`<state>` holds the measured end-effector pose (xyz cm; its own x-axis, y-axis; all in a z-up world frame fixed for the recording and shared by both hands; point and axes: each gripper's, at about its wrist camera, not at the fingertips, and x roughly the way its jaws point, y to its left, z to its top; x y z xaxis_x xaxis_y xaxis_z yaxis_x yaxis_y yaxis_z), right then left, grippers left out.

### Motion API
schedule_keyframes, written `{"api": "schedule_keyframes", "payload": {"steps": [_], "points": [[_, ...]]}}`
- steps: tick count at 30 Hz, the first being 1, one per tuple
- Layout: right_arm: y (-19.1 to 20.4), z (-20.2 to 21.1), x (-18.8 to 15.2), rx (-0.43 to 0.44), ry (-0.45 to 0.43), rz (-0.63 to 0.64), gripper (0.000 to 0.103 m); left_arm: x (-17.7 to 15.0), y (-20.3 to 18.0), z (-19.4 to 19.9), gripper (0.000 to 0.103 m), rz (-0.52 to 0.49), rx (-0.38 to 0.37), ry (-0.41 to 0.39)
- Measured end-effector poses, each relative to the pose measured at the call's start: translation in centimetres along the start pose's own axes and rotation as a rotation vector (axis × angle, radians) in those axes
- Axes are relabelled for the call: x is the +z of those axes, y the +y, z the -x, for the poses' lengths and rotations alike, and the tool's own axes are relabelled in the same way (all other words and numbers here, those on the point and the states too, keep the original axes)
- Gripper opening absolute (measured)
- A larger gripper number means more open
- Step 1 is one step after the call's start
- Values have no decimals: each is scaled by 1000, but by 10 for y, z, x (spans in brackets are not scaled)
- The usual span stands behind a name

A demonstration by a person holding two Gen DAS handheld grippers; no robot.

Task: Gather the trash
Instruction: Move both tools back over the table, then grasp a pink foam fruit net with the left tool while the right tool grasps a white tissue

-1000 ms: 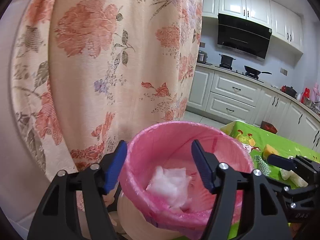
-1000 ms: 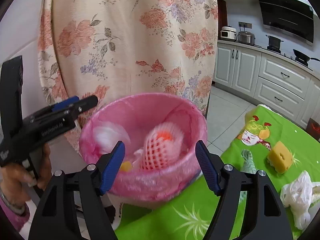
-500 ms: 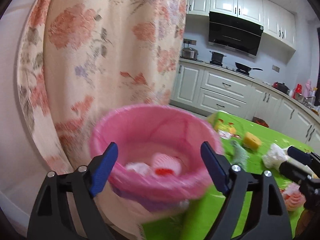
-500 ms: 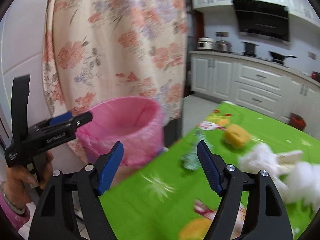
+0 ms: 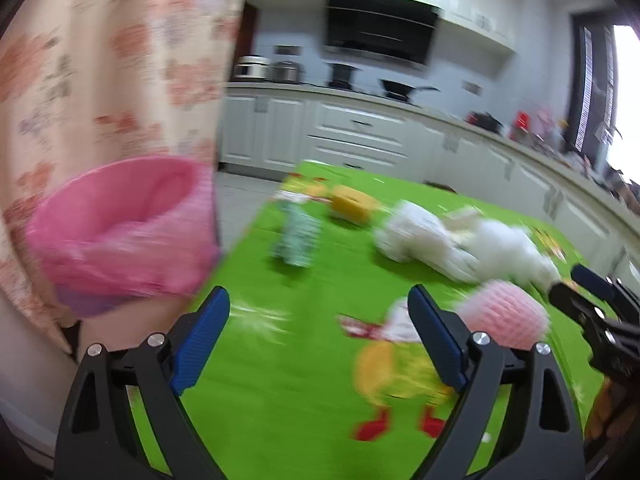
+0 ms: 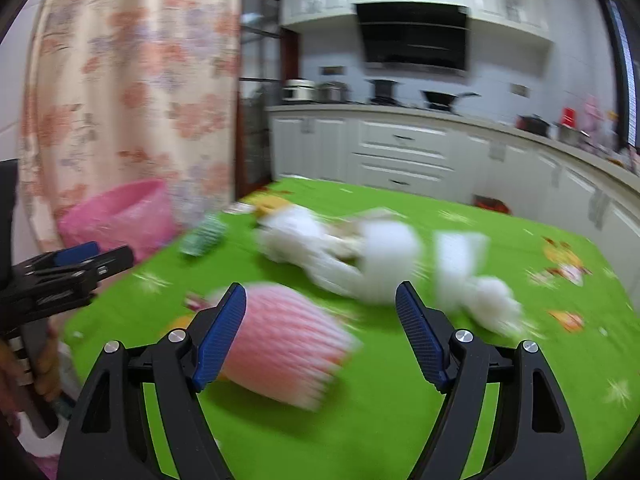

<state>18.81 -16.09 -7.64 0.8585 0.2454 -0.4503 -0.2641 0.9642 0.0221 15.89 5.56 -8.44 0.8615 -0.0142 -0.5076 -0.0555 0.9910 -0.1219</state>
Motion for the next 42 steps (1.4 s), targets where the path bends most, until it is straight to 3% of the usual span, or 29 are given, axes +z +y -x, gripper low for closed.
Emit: {"api": "schedule_keyframes", "payload": {"steps": [9, 16, 24, 34, 42], "points": [[-94, 6, -25, -176, 55, -154, 73, -21, -100, -13, 88, -146, -159, 58], [-139, 0, -38, -223, 109, -249, 73, -21, -145, -38, 88, -179, -170, 92], [-143, -28, -28, -211, 169, -220, 75, -16, -151, -61, 87, -142, -143, 123], [-159, -74, -12, -217, 260, -234, 75, 3, -163, -98, 87, -174, -93, 116], [-147, -96, -2, -197, 302, -170, 71, 13, -172, -119, 82, -172, -99, 140]]}}
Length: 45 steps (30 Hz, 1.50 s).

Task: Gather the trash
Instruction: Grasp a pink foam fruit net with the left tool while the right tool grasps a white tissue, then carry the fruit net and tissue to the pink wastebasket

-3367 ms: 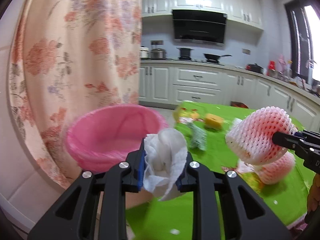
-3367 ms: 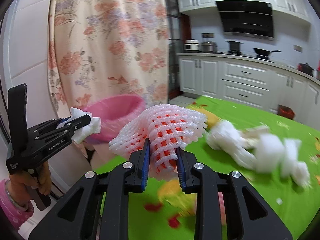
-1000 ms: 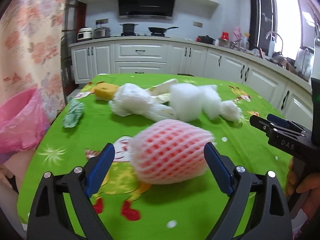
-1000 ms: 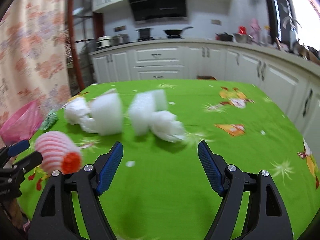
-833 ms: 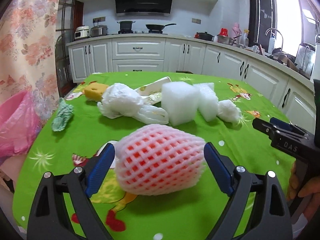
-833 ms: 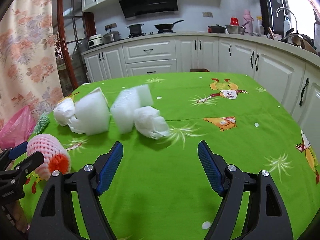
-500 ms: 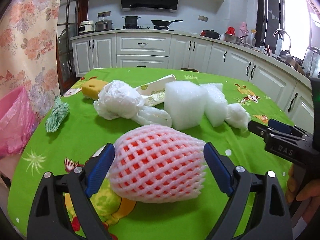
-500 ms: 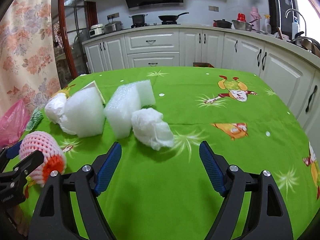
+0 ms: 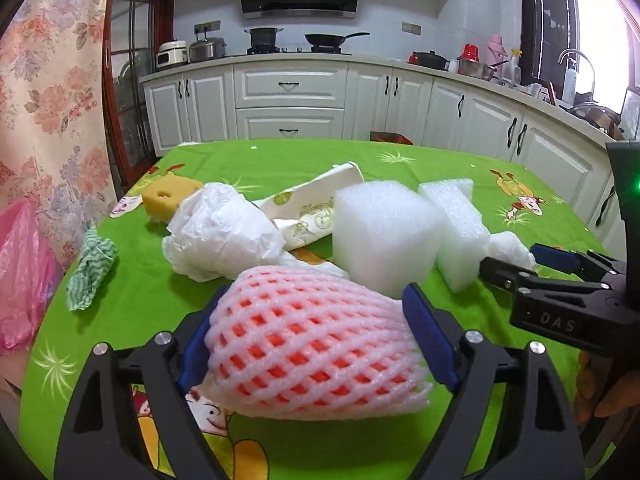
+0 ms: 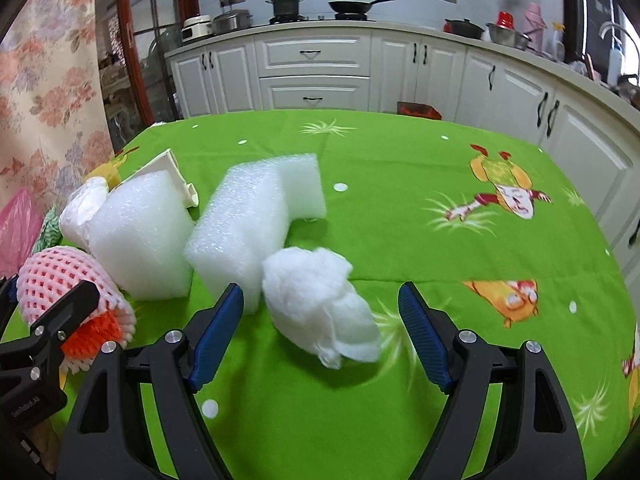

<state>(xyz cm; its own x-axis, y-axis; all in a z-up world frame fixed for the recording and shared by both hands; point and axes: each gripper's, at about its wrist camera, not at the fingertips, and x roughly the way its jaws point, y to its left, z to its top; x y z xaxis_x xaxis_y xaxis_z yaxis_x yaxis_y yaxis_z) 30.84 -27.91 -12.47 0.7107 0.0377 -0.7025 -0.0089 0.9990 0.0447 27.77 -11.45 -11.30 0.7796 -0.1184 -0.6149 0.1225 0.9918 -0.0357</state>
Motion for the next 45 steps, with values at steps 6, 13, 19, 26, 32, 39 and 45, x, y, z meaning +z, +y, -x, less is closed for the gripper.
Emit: {"api": "schedule_keyframes", "payload": {"steps": [6, 13, 19, 26, 32, 39, 45], "points": [[-4, 0, -3, -4, -8, -18, 61, -3, -2, 5, 76, -9, -9, -9], [-3, 2, -4, 22, -13, -8, 32, -7, -8, 9, 51, -41, -15, -17], [3, 11, -6, 27, -58, 17, 23, -8, -9, 12, 36, -49, -19, -33], [-1, 13, -6, 7, -67, -11, 23, -9, -15, 15, 29, -84, -1, -52], [4, 15, -5, -17, -83, 18, 23, -11, -5, 25, 23, -50, -30, -89], [2, 21, -9, 32, -98, -18, 23, -18, 5, 40, 22, -31, -54, -118], [19, 37, -25, 90, -96, -7, 23, -27, 18, 54, 22, -13, -58, -125]]}}
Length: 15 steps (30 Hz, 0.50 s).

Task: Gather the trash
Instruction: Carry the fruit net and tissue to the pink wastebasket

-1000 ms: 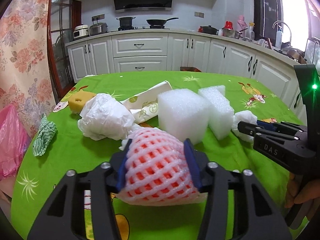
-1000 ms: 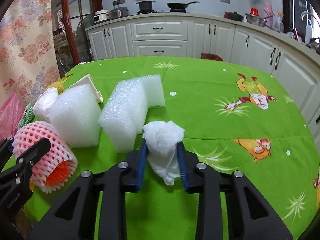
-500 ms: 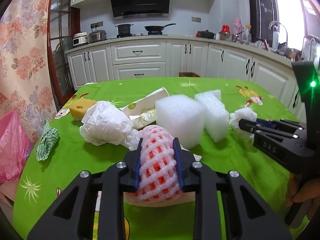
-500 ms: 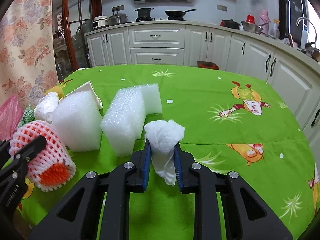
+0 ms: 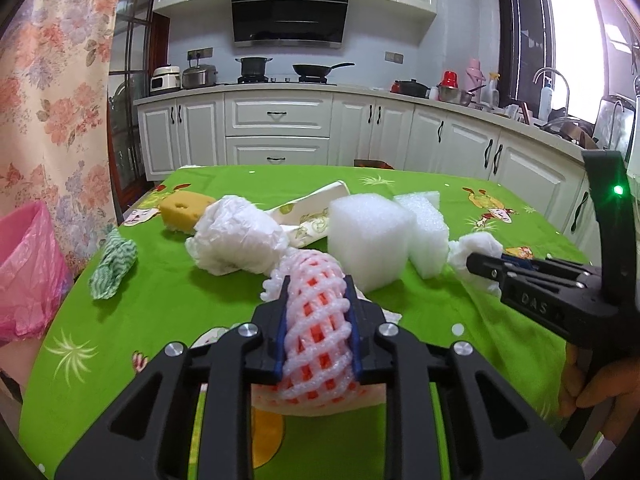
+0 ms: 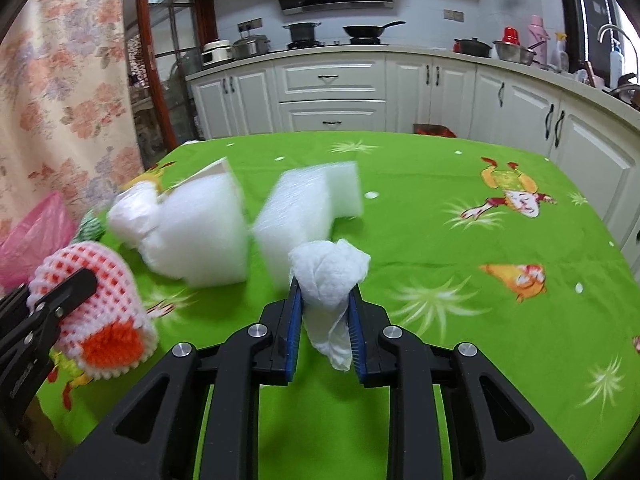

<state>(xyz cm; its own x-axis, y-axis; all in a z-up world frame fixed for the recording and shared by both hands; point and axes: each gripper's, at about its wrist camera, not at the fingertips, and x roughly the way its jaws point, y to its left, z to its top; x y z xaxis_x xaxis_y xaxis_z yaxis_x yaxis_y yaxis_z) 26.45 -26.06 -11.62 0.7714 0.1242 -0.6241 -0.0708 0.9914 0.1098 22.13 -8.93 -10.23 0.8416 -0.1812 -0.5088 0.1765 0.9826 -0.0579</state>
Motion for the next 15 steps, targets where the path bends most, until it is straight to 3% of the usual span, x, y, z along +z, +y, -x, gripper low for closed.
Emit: {"api": "schedule_keyframes", "payload": {"steps": [15], "points": [[65, 35, -29, 138, 28, 76, 23, -28, 39, 50, 23, 8, 61, -32]]}}
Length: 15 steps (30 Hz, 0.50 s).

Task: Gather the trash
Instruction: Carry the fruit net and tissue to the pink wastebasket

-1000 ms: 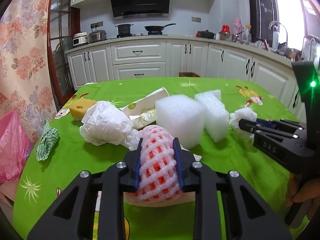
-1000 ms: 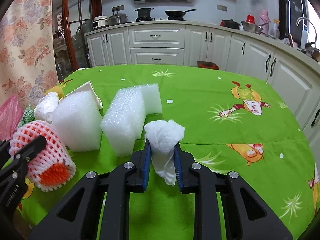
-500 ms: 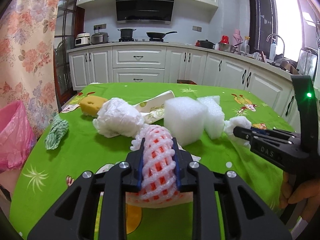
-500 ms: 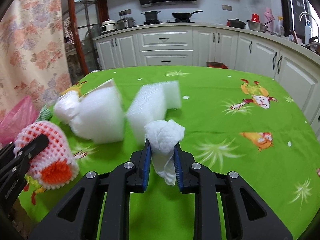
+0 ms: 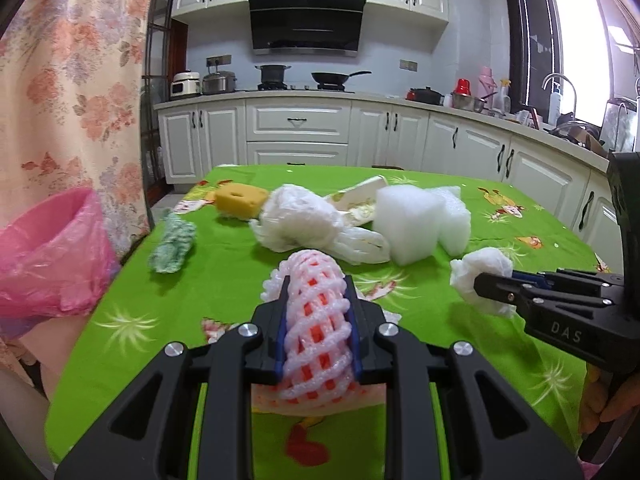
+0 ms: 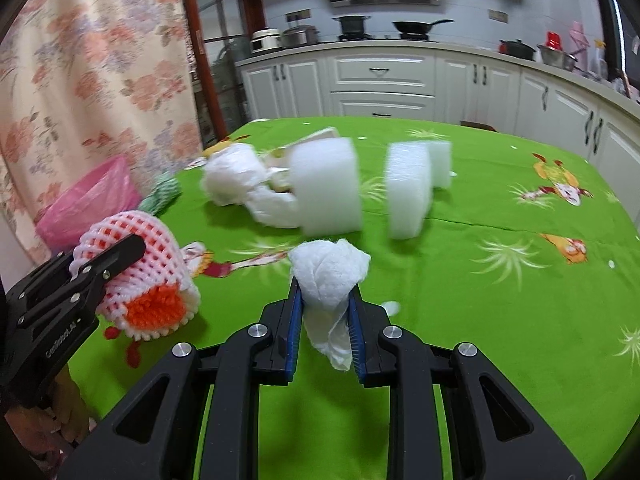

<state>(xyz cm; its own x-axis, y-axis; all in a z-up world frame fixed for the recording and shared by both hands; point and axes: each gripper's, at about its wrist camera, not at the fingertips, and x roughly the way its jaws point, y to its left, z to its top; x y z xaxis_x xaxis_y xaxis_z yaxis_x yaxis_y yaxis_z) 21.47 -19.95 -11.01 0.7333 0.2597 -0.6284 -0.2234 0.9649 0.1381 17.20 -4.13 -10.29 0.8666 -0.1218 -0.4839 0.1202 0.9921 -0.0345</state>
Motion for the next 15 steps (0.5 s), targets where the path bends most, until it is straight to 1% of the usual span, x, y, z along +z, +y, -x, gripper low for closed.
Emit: {"api": "schedule_keyframes", "payload": {"steps": [3, 7, 15], "points": [[18, 1, 2, 31, -1, 25, 23, -2, 12, 11, 23, 3, 18, -13], [40, -2, 5, 74, 4, 53, 23, -9, 30, 26, 23, -9, 73, -30], [101, -12, 4, 189, 45, 158, 23, -12, 76, 54, 23, 42, 142, -51]]}}
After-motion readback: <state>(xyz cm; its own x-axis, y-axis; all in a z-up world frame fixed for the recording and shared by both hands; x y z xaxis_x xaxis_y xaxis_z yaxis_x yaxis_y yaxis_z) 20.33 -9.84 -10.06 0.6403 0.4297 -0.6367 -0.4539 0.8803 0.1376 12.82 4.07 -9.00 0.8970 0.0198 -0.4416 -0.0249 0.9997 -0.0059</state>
